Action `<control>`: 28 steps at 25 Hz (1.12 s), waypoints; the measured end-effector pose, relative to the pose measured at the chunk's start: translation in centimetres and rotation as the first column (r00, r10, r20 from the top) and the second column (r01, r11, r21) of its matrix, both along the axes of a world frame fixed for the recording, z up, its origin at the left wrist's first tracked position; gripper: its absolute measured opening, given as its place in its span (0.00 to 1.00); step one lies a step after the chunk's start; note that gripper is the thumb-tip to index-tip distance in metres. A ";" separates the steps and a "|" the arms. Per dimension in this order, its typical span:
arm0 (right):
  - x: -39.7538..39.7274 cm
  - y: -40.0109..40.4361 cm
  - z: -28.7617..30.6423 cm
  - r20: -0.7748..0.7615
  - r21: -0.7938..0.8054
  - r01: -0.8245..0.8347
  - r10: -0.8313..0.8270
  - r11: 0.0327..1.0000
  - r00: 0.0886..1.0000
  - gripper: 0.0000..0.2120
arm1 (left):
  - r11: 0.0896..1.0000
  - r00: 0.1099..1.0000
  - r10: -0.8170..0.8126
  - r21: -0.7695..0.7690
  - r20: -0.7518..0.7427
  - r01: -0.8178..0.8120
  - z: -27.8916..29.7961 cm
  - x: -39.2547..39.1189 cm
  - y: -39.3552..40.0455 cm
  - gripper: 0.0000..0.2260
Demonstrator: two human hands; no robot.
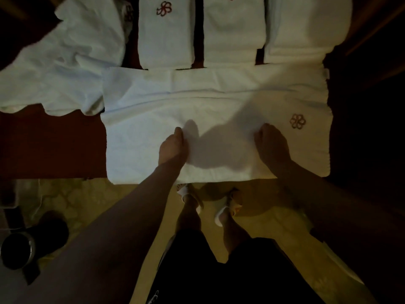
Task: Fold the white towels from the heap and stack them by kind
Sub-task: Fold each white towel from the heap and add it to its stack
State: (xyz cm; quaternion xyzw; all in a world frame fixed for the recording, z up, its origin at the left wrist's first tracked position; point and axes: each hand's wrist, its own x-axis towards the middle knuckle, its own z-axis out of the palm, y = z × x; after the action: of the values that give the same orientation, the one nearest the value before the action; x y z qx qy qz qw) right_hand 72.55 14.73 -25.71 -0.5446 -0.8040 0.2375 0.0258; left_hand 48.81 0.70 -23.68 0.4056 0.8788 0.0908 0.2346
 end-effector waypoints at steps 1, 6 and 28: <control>0.5 -0.7 0.0 -0.027 0.034 -0.033 0.034 0.999 0.999 0.10 | 0.999 0.999 -0.036 0.019 -0.018 0.037 0.1 0.7 -0.7 0.10; 3.4 -3.3 -0.8 -0.014 0.205 -0.239 0.247 0.949 0.969 0.08 | 0.929 0.914 -0.344 0.065 -0.217 0.365 -1.8 2.2 -4.3 0.18; 5.4 -9.9 -1.3 0.040 0.032 -0.247 0.246 0.968 0.968 0.11 | 0.883 0.874 -0.463 0.005 -0.146 0.469 -0.6 2.0 -10.2 0.06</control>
State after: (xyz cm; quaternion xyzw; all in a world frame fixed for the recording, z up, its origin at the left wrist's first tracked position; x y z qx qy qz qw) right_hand 77.97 4.86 -27.05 -0.4440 -0.8700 0.2143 -0.0083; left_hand 50.81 -9.45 -24.30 0.6153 0.7675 0.0205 0.1787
